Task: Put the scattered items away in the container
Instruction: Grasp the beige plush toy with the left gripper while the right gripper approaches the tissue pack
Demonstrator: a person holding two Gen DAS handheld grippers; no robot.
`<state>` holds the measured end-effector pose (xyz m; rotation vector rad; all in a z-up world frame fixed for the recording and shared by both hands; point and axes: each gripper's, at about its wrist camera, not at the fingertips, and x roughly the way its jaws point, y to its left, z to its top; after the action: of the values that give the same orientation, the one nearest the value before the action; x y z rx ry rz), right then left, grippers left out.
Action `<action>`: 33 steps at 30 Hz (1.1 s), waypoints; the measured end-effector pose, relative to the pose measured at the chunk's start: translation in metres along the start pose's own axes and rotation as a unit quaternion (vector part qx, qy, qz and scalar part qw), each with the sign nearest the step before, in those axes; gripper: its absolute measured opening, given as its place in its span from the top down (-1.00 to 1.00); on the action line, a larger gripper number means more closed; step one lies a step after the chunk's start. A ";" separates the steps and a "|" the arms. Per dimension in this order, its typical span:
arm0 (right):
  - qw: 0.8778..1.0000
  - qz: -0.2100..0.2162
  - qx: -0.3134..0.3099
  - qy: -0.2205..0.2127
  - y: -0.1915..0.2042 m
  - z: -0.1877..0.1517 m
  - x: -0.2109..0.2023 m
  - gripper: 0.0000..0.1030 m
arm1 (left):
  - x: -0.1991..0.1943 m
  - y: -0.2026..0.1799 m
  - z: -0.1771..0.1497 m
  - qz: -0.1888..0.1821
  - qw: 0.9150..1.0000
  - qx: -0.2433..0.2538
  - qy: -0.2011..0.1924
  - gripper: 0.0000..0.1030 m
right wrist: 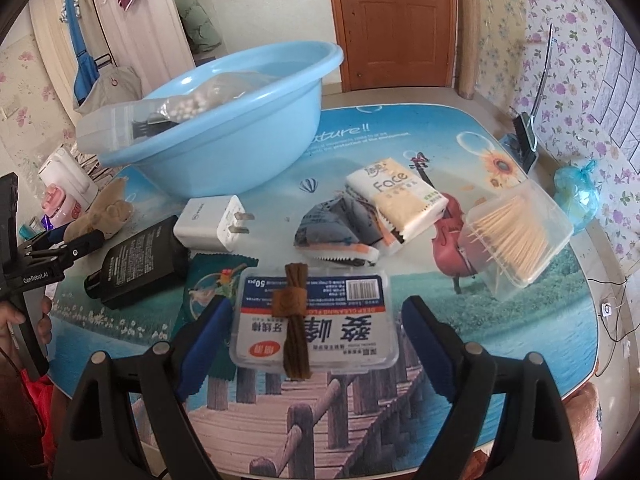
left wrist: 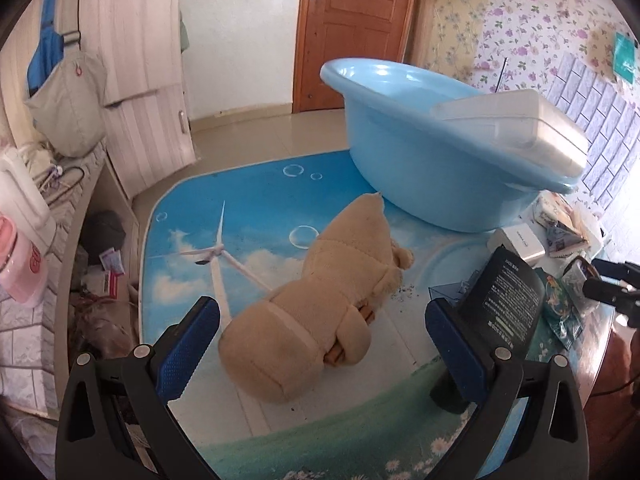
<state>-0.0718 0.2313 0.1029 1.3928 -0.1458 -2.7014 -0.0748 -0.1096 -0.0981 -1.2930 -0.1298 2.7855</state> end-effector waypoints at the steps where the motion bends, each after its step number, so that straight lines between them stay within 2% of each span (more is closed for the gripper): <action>1: 1.000 -0.001 0.000 0.001 0.000 0.000 0.001 -0.70 | 0.001 -0.001 -0.001 0.000 1.000 0.000 0.001 -0.87; 2: 1.000 -0.001 0.000 0.002 0.001 0.000 0.001 -0.70 | 0.001 -0.001 -0.001 0.001 1.000 0.002 0.001 -0.75; 3: 1.000 -0.002 -0.001 0.002 0.002 0.000 0.002 -0.70 | 0.001 -0.002 -0.002 0.010 1.000 0.005 0.000 -0.52; 6: 1.000 -0.001 0.000 0.004 0.002 -0.001 0.002 -0.70 | -0.002 -0.003 -0.004 0.012 1.000 0.003 0.000 -0.27; 9: 1.000 0.006 0.004 0.000 0.001 -0.002 0.000 -0.69 | -0.006 -0.003 -0.007 0.006 1.000 -0.002 0.004 -0.25; 11: 1.000 0.009 0.002 -0.008 0.001 -0.003 -0.004 -0.56 | -0.011 -0.008 -0.010 0.006 1.000 0.004 0.006 -0.24; 22: 0.999 0.028 0.000 -0.033 -0.002 -0.007 -0.022 -0.56 | -0.046 -0.039 -0.030 0.001 1.000 0.008 0.002 -0.24; 33: 0.999 0.028 -0.004 -0.035 -0.007 -0.011 -0.025 -0.56 | -0.053 -0.037 -0.040 0.013 1.000 -0.008 0.007 -0.24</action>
<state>-0.0489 0.2413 0.1160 1.2736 -0.1763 -2.7019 -0.0092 -0.0762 -0.0798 -1.3275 -0.1356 2.8008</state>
